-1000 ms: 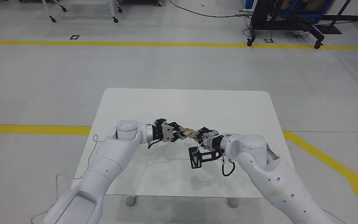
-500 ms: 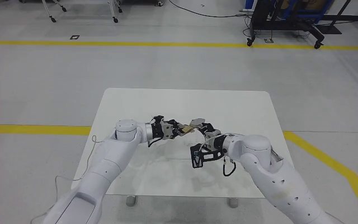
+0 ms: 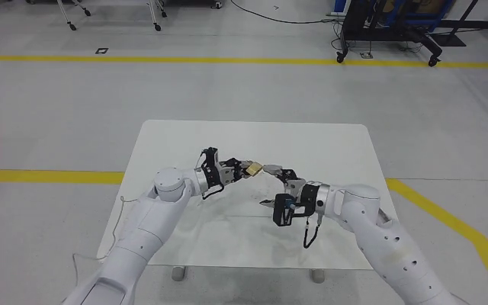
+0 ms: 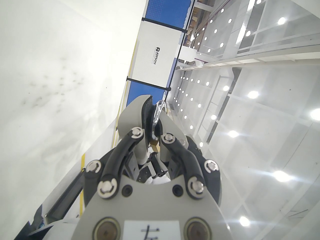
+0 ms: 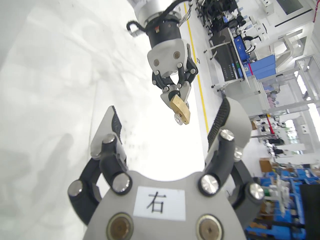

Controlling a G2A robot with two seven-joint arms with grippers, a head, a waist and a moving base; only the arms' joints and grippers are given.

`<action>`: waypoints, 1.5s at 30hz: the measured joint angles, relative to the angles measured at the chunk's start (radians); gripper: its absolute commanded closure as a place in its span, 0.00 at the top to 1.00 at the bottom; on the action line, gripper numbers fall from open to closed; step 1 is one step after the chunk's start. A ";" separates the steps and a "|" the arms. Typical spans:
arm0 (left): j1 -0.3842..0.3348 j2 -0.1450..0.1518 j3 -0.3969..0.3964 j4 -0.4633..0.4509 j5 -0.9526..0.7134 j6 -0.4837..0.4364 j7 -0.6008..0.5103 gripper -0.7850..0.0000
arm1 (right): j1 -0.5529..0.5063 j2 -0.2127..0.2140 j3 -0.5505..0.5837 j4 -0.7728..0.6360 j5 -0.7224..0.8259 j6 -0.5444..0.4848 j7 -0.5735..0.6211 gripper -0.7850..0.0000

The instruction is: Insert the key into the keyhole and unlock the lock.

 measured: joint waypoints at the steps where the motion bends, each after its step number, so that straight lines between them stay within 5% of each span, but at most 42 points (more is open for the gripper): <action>1: 0.005 0.002 -0.005 -0.009 0.001 0.002 0.004 0.00 | -0.003 0.003 0.006 0.008 0.002 -0.017 -0.022 0.00; 6: 0.031 0.010 -0.019 -0.061 0.032 -0.018 0.016 0.00 | 0.010 0.016 0.010 0.053 -0.021 -0.134 -0.007 0.00; 17: 0.077 0.028 -0.021 -0.149 0.181 -0.078 0.046 0.00 | 0.056 0.016 -0.004 0.097 0.045 -0.152 0.026 0.00; 36: 0.081 0.035 -0.027 -0.158 0.205 -0.110 0.030 0.00 | 0.160 0.003 -0.095 0.175 0.103 -0.144 0.054 0.00; 37: 0.083 0.034 -0.029 -0.158 0.199 -0.112 0.042 0.00 | 0.157 0.004 -0.092 0.170 0.103 -0.132 0.054 0.03; 38: 0.085 0.033 -0.032 -0.160 0.189 -0.115 0.052 0.00 | 0.149 0.005 -0.087 0.158 0.099 -0.112 0.049 0.24; 39: 0.087 0.033 -0.033 -0.161 0.185 -0.118 0.057 0.00 | 0.142 0.007 -0.083 0.148 0.095 -0.094 0.038 0.33; 45: 0.091 0.031 -0.039 -0.158 0.168 -0.119 0.084 0.00 | 0.075 0.022 -0.050 0.097 0.006 0.052 -0.020 0.34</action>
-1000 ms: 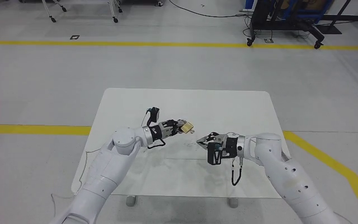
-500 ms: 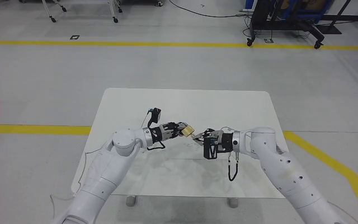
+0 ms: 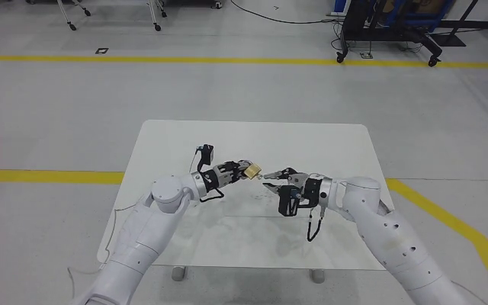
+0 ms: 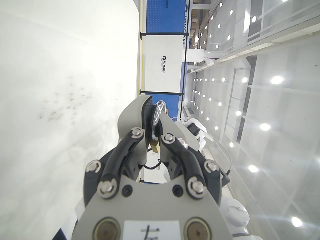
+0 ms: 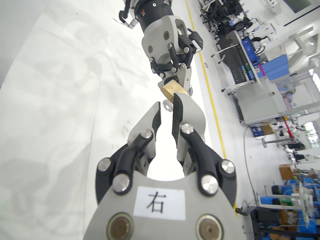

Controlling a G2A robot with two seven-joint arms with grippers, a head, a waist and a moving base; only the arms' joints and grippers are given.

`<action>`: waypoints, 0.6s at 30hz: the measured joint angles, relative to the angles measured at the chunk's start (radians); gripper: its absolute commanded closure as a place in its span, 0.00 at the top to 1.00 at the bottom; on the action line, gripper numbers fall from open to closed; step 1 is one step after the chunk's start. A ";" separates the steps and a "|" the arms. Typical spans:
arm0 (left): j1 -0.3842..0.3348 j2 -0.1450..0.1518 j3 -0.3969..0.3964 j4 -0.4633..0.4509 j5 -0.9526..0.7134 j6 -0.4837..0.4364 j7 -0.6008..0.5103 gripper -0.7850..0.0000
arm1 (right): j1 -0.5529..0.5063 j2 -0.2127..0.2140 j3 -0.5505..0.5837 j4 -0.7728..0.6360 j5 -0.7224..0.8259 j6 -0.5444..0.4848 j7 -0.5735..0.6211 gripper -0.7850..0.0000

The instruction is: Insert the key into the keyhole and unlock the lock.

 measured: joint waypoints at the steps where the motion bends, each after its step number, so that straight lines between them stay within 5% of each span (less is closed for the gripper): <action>1: 0.000 0.000 0.000 0.000 -0.002 0.000 0.000 0.00 | -0.008 0.001 0.001 -0.009 -0.014 0.015 0.006 0.35; 12: 0.002 -0.001 0.002 -0.001 -0.002 -0.004 -0.001 0.00 | -0.062 -0.011 -0.056 -0.102 -0.148 0.212 0.244 0.33; 18: 0.002 -0.001 0.002 -0.001 -0.003 -0.003 -0.003 0.00 | -0.074 -0.018 -0.080 -0.116 -0.172 0.273 0.276 0.27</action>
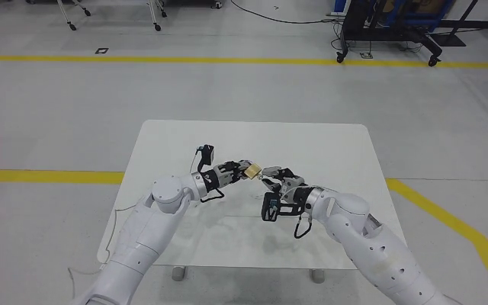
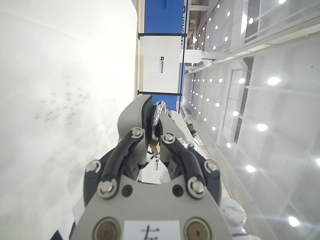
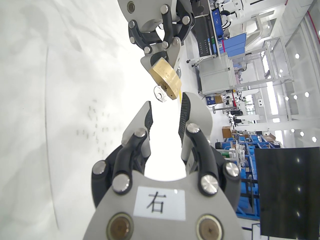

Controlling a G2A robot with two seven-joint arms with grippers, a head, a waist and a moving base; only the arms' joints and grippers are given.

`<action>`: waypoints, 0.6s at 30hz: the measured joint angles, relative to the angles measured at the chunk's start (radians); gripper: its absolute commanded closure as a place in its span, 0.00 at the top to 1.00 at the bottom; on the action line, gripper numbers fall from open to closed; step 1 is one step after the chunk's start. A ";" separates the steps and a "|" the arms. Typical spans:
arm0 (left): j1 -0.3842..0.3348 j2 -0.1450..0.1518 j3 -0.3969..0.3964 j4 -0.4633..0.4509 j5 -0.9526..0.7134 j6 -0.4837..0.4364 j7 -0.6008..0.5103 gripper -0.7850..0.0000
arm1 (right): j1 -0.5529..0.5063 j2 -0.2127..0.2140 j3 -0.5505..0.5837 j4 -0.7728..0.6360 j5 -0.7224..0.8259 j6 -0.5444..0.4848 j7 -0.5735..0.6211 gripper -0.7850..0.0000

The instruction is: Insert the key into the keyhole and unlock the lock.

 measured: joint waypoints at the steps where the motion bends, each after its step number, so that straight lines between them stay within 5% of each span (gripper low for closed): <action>1: 0.000 0.000 0.000 0.000 0.000 -0.001 0.000 0.00 | 0.000 -0.001 -0.001 0.000 0.002 0.003 0.001 0.25; 5: 0.002 0.000 0.000 -0.002 0.001 -0.001 0.001 0.00 | 0.005 -0.005 -0.008 0.004 0.008 0.006 0.015 0.20; 10: 0.003 0.000 -0.001 -0.004 0.001 0.000 0.001 0.00 | 0.012 -0.014 -0.020 0.020 0.042 0.015 0.026 0.00; 18: 0.006 0.000 -0.001 -0.009 0.002 0.002 0.003 0.00 | 0.017 -0.025 -0.024 0.046 0.112 0.031 0.039 0.00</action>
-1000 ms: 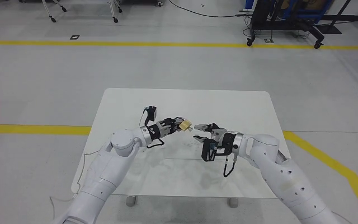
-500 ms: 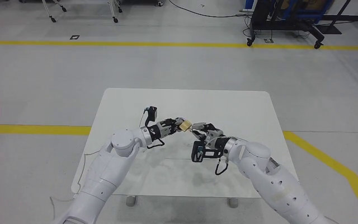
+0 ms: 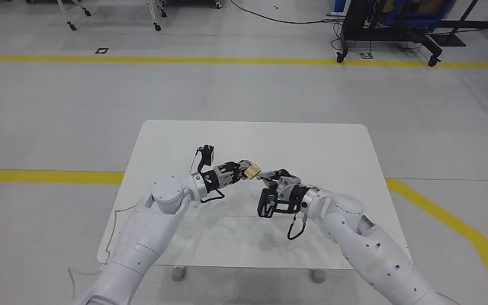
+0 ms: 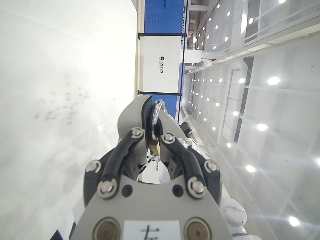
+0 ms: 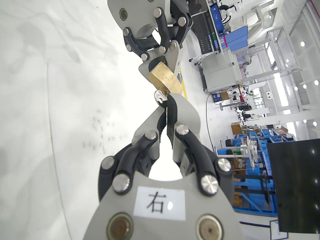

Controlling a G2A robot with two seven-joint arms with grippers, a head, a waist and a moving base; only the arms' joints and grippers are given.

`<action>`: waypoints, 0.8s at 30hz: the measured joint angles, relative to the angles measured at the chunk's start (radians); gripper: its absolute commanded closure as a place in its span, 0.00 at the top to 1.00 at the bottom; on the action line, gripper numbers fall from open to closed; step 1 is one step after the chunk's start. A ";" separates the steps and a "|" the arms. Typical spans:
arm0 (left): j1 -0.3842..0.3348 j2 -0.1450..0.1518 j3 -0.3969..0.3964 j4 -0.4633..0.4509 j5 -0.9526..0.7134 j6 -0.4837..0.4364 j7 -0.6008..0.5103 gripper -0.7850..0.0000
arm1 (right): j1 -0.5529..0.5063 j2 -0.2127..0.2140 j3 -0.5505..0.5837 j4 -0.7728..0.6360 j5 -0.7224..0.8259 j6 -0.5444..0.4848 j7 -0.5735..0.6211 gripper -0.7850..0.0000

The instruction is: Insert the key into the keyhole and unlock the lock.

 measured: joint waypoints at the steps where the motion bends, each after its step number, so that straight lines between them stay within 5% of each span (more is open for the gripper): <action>1: 0.000 0.000 0.000 -0.001 0.001 -0.001 0.001 0.00 | 0.000 -0.001 0.002 0.003 0.014 -0.001 0.002 0.00; 8: 0.009 0.000 -0.002 -0.011 0.017 -0.022 0.031 0.00 | 0.001 -0.010 0.011 0.034 0.148 -0.024 -0.028 0.00; 10: 0.014 0.000 -0.004 -0.016 0.011 -0.023 0.036 0.00 | 0.001 -0.012 0.012 0.040 0.167 -0.025 -0.023 0.19; 12: 0.018 -0.001 -0.006 -0.019 -0.001 -0.019 0.039 0.00 | 0.001 -0.014 0.008 0.041 0.159 -0.019 -0.014 0.27; 24: 0.024 -0.008 -0.019 -0.012 -0.082 0.031 0.095 0.00 | -0.061 -0.011 -0.002 -0.047 0.015 0.081 -0.011 0.34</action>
